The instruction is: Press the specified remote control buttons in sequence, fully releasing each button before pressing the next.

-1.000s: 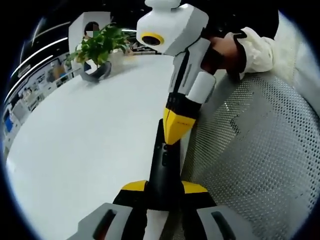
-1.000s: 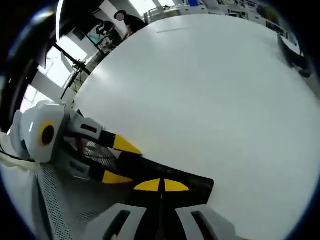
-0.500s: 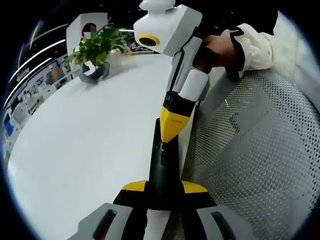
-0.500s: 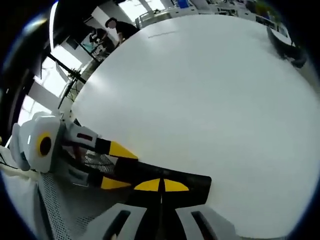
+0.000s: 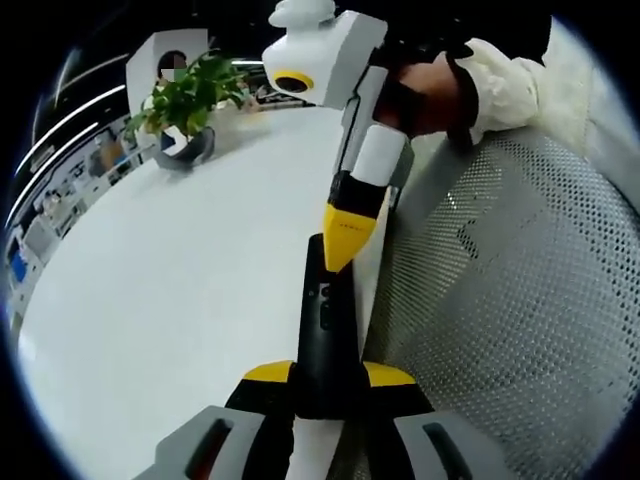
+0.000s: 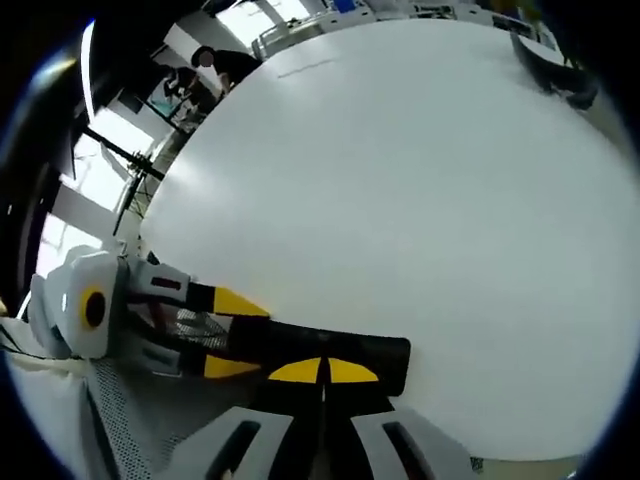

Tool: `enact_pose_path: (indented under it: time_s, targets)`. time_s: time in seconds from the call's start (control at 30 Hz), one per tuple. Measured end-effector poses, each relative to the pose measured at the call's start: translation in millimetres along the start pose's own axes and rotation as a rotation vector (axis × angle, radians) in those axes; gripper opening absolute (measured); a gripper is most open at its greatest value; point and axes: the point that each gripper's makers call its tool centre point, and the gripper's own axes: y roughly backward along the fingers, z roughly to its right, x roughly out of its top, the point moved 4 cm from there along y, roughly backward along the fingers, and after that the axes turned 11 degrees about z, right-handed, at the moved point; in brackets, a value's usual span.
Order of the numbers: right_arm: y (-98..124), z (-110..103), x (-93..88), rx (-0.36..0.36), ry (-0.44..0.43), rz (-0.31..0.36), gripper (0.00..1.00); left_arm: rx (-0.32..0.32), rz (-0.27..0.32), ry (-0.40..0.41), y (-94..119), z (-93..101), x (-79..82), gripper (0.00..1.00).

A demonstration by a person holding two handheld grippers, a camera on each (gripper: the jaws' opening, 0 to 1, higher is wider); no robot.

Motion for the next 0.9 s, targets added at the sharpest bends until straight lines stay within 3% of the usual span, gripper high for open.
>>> enact_pose_path:
  time_s: [0.63,0.9]
  targets:
    - [2.3,0.6,-4.2,-0.022,-0.012,-0.037,0.00,0.000,0.003,-0.008,0.8,-1.3,0.3,0.24]
    - [0.6,1.6,-6.2,-0.023,-0.004,-0.056,0.00,0.012,0.020,0.057,0.3,-2.5,1.1,0.25]
